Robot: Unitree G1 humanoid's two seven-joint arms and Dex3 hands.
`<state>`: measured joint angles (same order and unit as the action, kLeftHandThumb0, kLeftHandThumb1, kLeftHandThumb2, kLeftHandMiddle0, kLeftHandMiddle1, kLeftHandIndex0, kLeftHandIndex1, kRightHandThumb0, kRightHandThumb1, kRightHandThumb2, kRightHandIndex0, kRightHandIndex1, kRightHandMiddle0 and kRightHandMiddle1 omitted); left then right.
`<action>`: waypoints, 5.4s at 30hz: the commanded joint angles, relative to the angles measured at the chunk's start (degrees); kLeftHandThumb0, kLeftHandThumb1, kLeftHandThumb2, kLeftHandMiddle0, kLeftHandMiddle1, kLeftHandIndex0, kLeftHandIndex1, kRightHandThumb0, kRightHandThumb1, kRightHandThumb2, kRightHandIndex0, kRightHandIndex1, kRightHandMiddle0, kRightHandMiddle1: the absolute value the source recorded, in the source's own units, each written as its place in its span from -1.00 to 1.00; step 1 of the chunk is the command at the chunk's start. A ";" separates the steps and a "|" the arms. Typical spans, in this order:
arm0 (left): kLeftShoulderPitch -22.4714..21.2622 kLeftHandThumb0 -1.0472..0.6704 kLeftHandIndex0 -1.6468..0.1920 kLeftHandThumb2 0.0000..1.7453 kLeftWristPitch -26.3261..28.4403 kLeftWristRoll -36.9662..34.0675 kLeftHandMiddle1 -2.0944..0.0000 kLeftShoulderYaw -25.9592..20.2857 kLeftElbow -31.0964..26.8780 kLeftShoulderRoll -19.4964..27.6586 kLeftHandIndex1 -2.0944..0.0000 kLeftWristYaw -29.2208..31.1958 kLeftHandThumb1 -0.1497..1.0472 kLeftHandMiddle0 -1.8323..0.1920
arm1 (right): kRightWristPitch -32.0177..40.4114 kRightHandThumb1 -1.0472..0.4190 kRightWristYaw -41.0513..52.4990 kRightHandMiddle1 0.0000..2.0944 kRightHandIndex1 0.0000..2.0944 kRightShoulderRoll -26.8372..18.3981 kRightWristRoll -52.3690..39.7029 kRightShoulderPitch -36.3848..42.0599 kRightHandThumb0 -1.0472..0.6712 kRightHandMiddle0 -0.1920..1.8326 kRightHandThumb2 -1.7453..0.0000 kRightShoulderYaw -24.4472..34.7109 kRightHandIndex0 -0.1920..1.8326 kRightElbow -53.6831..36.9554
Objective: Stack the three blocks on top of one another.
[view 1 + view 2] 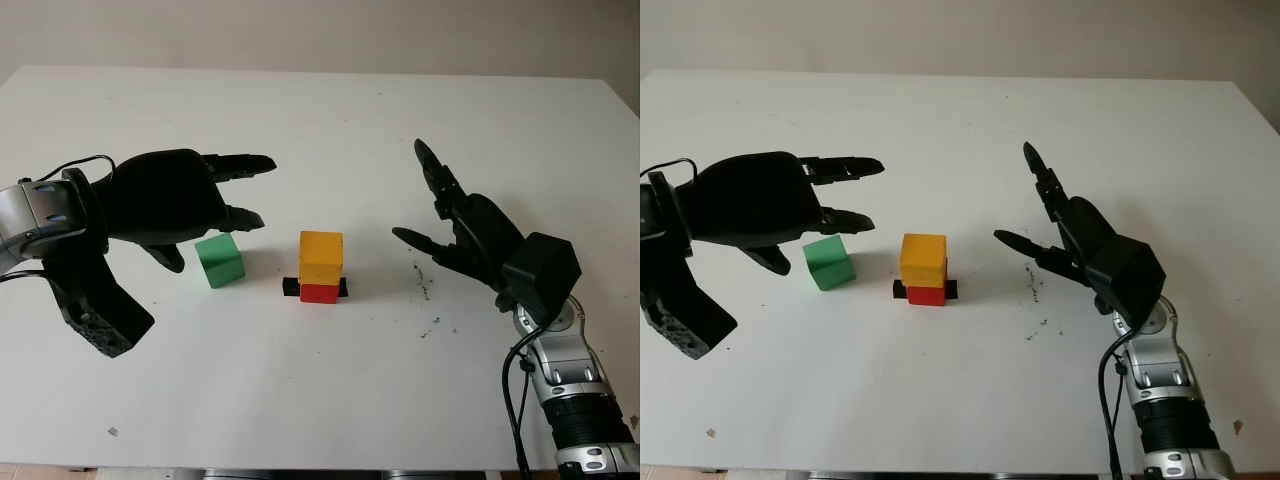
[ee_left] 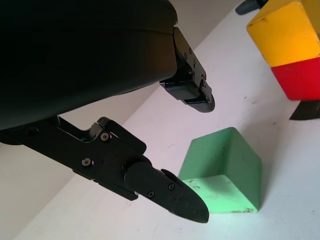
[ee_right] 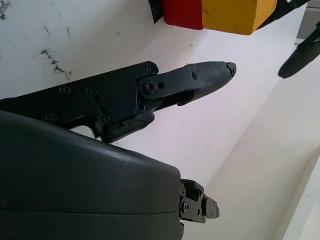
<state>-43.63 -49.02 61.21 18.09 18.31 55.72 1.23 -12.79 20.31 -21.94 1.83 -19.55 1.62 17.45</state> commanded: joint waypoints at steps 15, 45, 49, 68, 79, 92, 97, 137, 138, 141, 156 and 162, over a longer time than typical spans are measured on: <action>-1.68 -0.49 0.10 -0.93 -0.01 1.11 0.94 3.46 4.96 -1.36 0.90 -3.25 0.62 0.74 | -1.12 -1.00 0.05 -0.95 -0.96 -0.87 -0.12 1.36 -0.60 -0.91 0.84 0.81 -1.00 -1.02; -1.04 -0.22 0.10 -0.92 7.52 -14.65 0.95 -0.93 5.84 -3.47 0.11 5.53 0.75 0.49 | -0.61 -1.00 0.05 -0.95 -0.96 -0.84 0.49 0.66 -0.61 -0.90 0.84 0.51 -0.99 -0.75; 1.09 -0.18 0.19 -0.93 15.84 -28.02 0.96 -4.66 3.34 -4.93 0.07 16.99 0.84 0.54 | 0.29 -1.00 0.68 -0.95 -0.97 -0.48 -0.35 0.48 -0.62 -0.91 0.84 0.61 -1.00 -0.63; 4.80 -0.14 0.41 -0.94 51.80 -56.33 0.93 -18.14 -8.73 -13.62 -0.35 32.34 0.87 0.53 | -2.04 -1.00 0.86 -0.95 -0.97 -0.23 -0.71 -0.38 -0.60 -0.92 0.84 0.45 -1.00 2.05; 4.17 -0.15 0.51 -0.93 67.13 -61.73 0.97 -19.31 -21.77 -15.80 -0.48 33.52 0.95 0.61 | -2.21 -1.00 1.31 -0.95 -0.97 -0.24 -0.99 -0.43 -0.59 -0.92 0.85 0.49 -1.00 2.27; -8.03 -0.17 0.54 -0.94 94.07 -57.31 0.93 -6.58 -38.51 -14.44 -0.58 40.45 0.92 0.53 | -1.35 -1.00 1.02 -0.95 -0.99 0.44 -1.16 -0.16 -0.58 -0.93 0.85 0.19 -1.00 1.72; -14.19 -0.20 0.49 -0.94 97.73 -55.60 0.92 -1.80 -37.05 -14.16 -0.55 44.19 0.91 0.49 | -1.14 -1.00 0.81 -0.95 -0.99 0.65 -0.95 0.03 -0.59 -0.94 0.84 -0.26 -1.00 1.44; -12.01 -0.14 0.54 -0.93 120.72 -64.22 0.93 2.23 -42.19 -16.15 -0.54 35.32 0.99 0.53 | -1.83 -1.00 -2.17 -0.94 -0.97 3.03 0.27 -0.32 -0.63 -0.92 0.85 -1.75 -1.00 2.06; -11.88 -0.15 0.54 -0.93 120.46 -64.31 0.93 2.24 -42.16 -16.15 -0.54 35.19 0.98 0.53 | -1.74 -1.00 -2.25 -0.94 -0.97 3.07 0.32 -0.34 -0.63 -0.92 0.85 -1.79 -1.00 2.04; -12.15 -0.15 0.54 -0.94 120.51 -64.07 0.93 3.22 -42.31 -15.59 -0.52 34.88 0.97 0.54 | -1.99 -1.00 -2.26 -0.95 -0.97 3.24 0.11 -0.48 -0.61 -0.92 0.86 -1.78 -1.00 2.41; -12.31 -0.15 0.56 -0.94 123.76 -65.45 0.95 3.81 -41.43 -16.80 -0.49 32.98 0.97 0.57 | -3.10 -1.00 -2.31 -0.95 -0.97 2.88 0.02 0.35 -0.60 -0.93 0.86 -1.54 -1.00 2.39; -11.62 -0.17 0.55 -0.94 122.41 -65.36 0.94 4.74 -41.51 -16.87 -0.52 32.10 0.97 0.55 | -2.32 -1.00 -2.32 -0.94 -0.96 2.88 -0.38 0.70 -0.58 -0.91 0.88 -1.29 -1.00 1.63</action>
<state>-55.69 73.83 -4.05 22.53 -22.88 39.12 33.69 -15.18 17.97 -19.02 1.77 -19.16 -0.12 20.18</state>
